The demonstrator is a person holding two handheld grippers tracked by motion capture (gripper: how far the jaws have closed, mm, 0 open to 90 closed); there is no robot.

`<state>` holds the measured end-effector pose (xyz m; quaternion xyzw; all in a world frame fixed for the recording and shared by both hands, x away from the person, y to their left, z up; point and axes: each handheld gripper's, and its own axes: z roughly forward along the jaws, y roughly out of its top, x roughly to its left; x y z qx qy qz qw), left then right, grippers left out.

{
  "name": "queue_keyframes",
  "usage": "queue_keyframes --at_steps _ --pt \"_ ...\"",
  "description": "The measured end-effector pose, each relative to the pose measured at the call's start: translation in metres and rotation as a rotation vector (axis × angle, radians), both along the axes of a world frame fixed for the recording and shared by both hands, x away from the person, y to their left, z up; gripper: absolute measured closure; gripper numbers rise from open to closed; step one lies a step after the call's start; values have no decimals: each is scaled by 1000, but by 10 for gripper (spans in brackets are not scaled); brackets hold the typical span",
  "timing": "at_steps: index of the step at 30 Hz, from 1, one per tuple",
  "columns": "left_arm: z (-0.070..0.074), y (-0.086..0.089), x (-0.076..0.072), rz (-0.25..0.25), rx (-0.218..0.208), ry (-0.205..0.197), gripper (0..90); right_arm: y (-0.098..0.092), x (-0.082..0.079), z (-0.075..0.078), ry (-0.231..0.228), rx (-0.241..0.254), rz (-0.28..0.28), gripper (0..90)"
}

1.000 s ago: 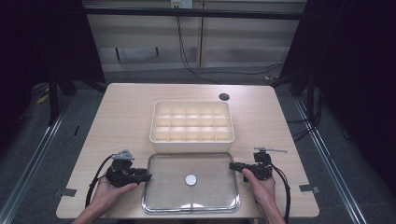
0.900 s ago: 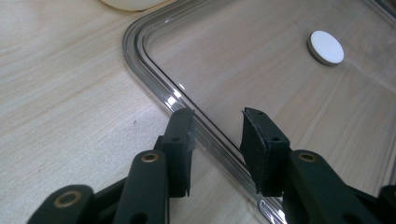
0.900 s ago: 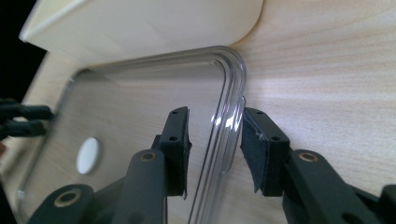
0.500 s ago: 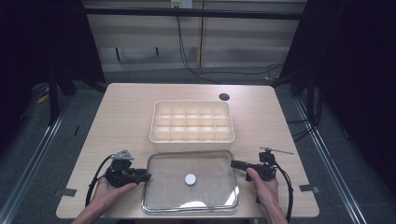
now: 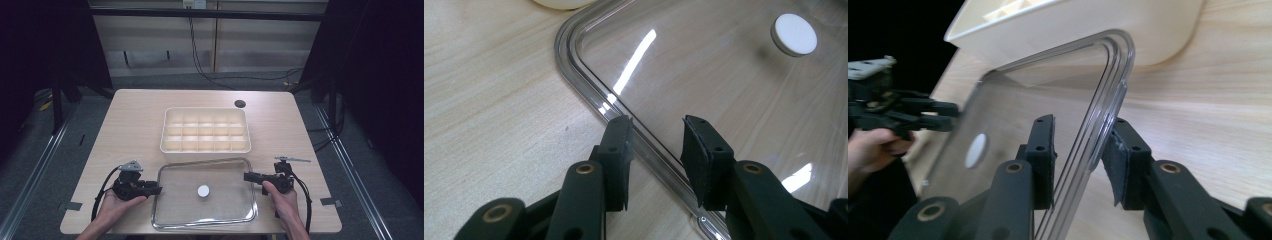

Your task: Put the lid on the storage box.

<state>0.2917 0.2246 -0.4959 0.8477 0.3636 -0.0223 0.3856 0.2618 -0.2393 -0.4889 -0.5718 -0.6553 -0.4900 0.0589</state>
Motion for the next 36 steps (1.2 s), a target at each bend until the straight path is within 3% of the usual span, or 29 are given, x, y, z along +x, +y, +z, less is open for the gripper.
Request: queue_keyframes --at_steps 9,11,13,15,22,24,32,36 --pt "-1 1 4 14 -21 9 628 4 2 0 8 16 40 641" --pt "-1 1 4 14 -22 7 628 9 3 -2 19 25 72 621" --pt "-1 1 4 11 -21 6 627 11 3 -1 14 7 61 637" --pt "-1 0 3 12 -21 -1 620 9 5 4 -9 64 45 689" --pt "-1 -1 2 4 -34 1 495 7 3 1 -14 61 41 700" --pt "-1 -1 1 0 -36 -1 434 6 1 4 -38 81 37 714" --pt "-2 -3 1 -3 -48 4 354 4 -2 8 -69 91 42 725" --pt "-3 -4 2 -8 -75 22 330 4 -6 13 -131 88 53 728"
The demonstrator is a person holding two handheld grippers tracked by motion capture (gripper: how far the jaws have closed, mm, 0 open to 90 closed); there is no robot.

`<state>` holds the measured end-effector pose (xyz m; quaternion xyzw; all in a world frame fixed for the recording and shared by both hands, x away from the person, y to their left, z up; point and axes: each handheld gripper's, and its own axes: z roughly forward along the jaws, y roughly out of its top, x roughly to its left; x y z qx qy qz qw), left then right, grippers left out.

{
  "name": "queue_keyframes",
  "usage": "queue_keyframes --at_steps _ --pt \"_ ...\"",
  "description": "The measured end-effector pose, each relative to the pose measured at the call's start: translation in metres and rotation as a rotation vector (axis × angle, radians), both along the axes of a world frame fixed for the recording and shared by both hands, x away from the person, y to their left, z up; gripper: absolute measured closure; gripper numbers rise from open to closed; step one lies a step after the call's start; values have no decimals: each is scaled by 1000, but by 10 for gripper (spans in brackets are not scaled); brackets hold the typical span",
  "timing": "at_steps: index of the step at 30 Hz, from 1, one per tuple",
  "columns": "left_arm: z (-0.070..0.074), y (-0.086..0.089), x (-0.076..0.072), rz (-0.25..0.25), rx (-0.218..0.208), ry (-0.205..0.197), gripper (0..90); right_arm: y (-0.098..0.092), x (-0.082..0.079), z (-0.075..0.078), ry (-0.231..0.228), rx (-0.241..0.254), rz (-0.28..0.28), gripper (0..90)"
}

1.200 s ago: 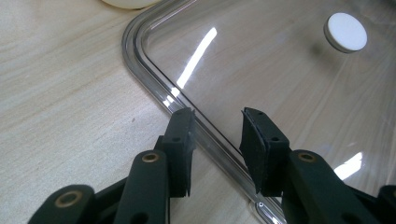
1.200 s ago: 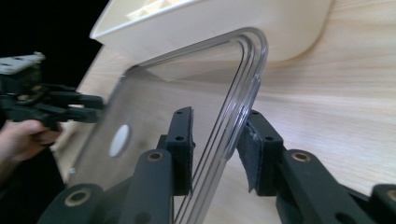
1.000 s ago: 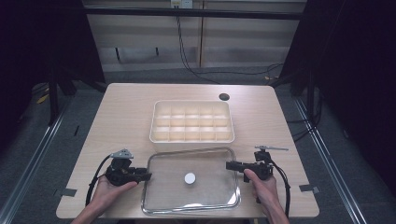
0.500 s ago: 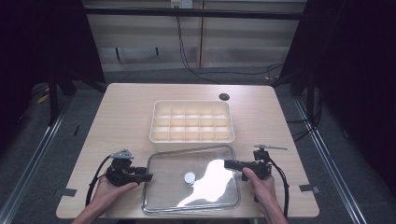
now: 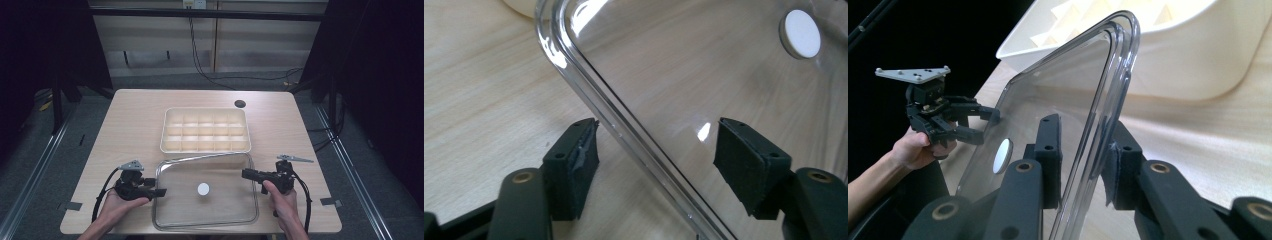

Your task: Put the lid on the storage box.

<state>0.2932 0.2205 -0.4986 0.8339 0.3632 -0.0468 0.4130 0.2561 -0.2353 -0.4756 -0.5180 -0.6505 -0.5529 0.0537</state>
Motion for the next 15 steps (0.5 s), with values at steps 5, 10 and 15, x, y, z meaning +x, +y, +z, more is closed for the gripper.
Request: queue_keyframes --at_steps 5,10,15 --pt "-1 -1 0 -15 -22 23 363 0 -2 2 -26 -4 2 730" --pt "0 -1 0 -8 -31 40 405 -1 -1 0 13 -27 1 717" --pt "1 -1 0 -9 -24 38 420 -1 1 -3 47 -59 -4 698"
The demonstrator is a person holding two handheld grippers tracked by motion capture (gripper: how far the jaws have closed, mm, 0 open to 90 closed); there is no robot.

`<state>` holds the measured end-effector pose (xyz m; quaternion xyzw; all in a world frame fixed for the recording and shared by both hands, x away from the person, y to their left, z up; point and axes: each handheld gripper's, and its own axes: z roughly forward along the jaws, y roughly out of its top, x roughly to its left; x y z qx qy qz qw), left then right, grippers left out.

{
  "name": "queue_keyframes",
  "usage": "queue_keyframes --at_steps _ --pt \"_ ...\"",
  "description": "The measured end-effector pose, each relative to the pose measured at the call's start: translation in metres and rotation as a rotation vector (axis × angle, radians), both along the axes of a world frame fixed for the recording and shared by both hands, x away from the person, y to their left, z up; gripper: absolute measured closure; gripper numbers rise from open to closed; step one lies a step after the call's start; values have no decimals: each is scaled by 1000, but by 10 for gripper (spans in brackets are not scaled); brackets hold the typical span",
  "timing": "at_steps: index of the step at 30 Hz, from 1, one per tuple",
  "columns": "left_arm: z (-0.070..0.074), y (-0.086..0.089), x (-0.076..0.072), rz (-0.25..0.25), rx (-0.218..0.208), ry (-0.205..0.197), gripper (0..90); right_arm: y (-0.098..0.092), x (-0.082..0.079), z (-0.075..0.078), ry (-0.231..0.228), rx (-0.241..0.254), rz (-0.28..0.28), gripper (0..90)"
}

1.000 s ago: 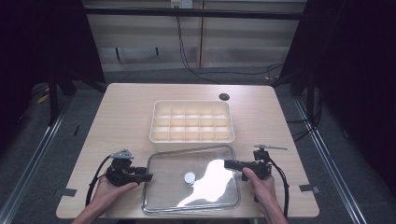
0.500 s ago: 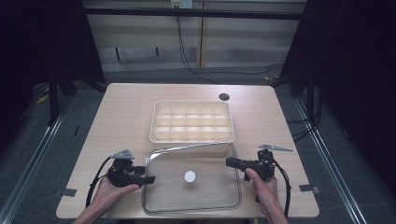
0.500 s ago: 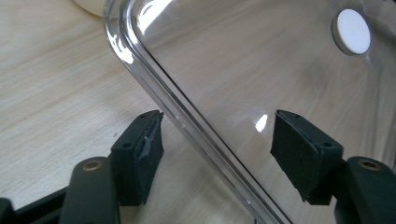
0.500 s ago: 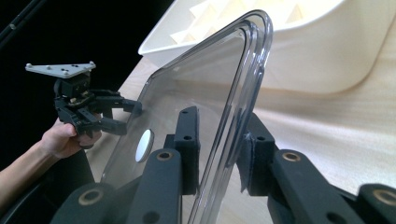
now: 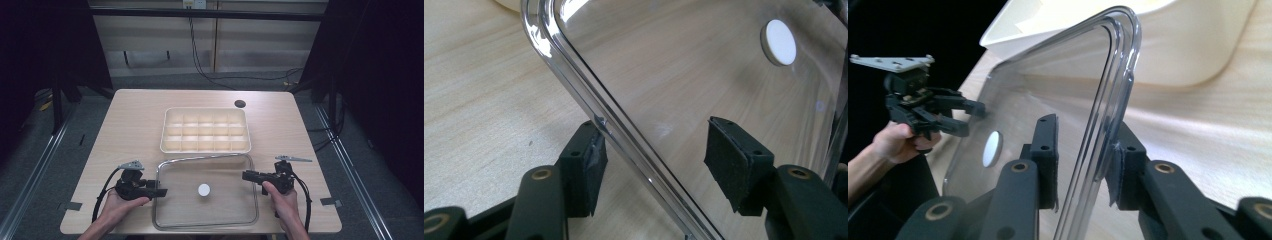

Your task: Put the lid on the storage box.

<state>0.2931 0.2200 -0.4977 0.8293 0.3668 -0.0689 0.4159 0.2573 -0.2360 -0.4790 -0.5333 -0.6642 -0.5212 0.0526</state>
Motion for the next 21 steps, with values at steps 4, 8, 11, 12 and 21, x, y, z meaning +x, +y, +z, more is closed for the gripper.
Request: queue_keyframes --at_steps 4,8,11,12,21 --pt "3 1 -1 6 -8 -13 445 0 1 -2 13 -17 -6 687" --pt "6 0 -3 15 -3 -33 463 1 1 -2 21 -32 -17 674" --pt "9 -1 -3 25 -14 -47 486 2 1 -2 27 -53 -27 652" --pt "10 -1 -3 24 -28 -44 486 2 1 -2 27 -53 -27 652" --pt "21 1 -2 27 -46 -83 540 5 0 2 7 -78 -40 632"
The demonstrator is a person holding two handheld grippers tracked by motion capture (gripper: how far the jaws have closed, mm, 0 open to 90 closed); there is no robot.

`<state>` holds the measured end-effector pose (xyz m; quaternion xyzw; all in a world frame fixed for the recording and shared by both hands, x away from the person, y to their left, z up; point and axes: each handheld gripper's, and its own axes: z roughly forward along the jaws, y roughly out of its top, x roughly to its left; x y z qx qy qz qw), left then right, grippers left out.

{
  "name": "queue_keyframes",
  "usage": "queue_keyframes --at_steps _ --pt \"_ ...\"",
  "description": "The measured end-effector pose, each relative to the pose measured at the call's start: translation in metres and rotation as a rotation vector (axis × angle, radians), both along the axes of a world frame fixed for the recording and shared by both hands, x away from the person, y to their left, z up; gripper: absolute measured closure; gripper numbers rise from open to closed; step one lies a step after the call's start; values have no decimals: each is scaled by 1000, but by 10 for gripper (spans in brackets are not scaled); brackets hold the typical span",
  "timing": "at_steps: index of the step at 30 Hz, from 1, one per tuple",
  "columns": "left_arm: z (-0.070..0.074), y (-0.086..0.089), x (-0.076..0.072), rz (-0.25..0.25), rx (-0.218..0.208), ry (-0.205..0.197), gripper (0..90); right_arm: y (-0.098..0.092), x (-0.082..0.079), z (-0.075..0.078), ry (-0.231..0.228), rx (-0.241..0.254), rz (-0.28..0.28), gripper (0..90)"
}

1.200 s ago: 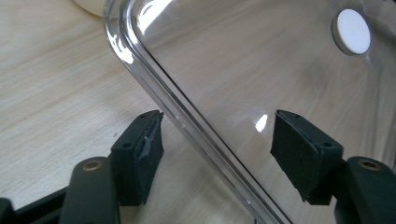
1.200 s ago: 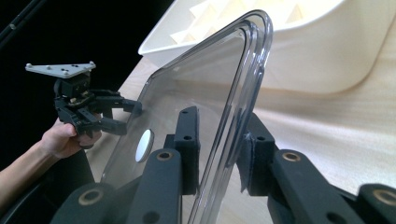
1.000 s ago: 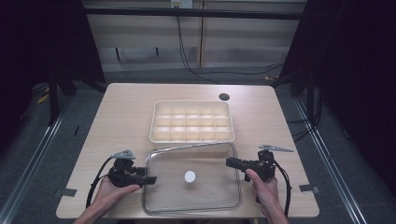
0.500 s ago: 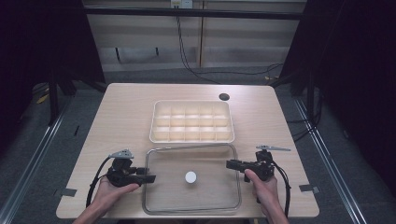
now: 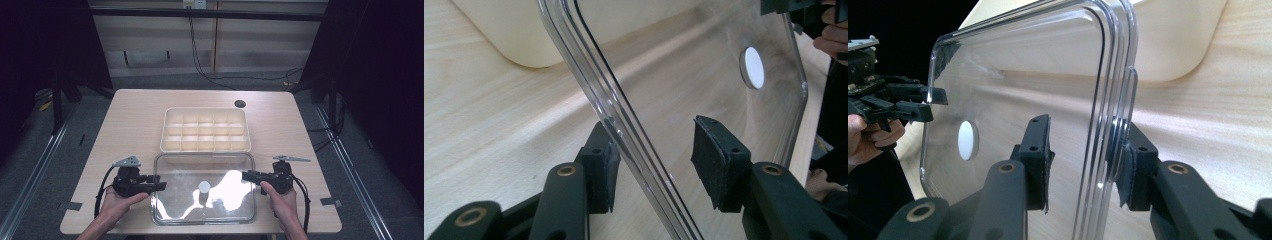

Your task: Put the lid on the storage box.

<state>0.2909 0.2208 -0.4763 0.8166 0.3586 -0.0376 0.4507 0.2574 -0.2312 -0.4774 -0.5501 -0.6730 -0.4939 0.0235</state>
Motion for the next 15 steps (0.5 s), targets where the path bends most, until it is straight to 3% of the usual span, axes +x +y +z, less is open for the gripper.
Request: queue_keyframes --at_steps 10,15 --pt "5 7 -1 6 -6 -28 566 4 0 3 -32 2 3 633" --pt "6 8 1 8 -22 -26 580 5 2 5 -23 0 0 634"
